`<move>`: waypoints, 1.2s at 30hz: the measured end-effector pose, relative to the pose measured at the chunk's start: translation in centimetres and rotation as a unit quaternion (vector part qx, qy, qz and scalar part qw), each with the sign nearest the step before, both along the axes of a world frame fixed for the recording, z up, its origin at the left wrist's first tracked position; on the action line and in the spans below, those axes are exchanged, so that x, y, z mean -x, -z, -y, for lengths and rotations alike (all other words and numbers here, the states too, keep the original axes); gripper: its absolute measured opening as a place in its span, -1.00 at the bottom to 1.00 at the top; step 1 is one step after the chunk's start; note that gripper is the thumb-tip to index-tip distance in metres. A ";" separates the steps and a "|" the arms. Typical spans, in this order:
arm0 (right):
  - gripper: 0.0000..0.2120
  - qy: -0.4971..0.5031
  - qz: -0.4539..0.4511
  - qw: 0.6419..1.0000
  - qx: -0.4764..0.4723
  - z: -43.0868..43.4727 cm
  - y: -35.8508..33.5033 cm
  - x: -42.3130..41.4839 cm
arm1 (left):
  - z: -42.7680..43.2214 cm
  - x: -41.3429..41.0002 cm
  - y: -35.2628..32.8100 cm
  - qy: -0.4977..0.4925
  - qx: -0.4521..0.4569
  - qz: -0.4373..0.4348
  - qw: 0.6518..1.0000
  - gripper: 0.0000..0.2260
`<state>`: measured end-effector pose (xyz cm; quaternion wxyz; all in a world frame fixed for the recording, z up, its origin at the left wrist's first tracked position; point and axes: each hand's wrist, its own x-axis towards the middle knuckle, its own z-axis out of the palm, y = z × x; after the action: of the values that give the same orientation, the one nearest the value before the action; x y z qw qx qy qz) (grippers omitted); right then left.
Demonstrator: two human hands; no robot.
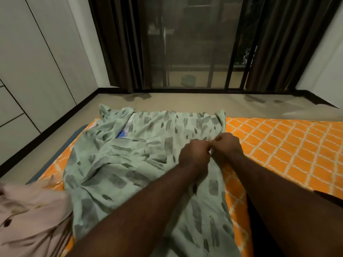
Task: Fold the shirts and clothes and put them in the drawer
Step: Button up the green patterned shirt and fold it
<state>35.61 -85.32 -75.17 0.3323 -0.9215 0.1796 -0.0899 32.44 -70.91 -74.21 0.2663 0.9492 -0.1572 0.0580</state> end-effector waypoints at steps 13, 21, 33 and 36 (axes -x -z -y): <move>-0.57 0.082 -0.114 0.990 0.032 -2.4 -2.6 -1.4 | 0.7 0.0 -3.3 -0.103 -0.023 -0.074 0.992 -0.79; -0.79 0.123 -0.082 0.945 -0.291 -2.0 -4.0 -4.0 | 0.1 0.5 -4.6 -0.114 -0.004 -0.026 0.993 -0.89; -0.86 0.162 -0.045 0.825 -0.539 -4.7 -4.0 -9.4 | -3.1 -0.8 -2.9 -0.120 0.174 -0.004 0.977 -0.76; -0.90 0.168 0.021 0.862 -0.477 -5.2 -3.9 -11.0 | -4.8 -1.4 -1.7 -0.067 0.294 -0.019 0.953 -0.81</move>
<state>46.62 -80.14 -71.29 0.7152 -0.6038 0.3456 -0.0673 33.79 -66.09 -72.52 0.5318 0.8384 -0.0639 0.1013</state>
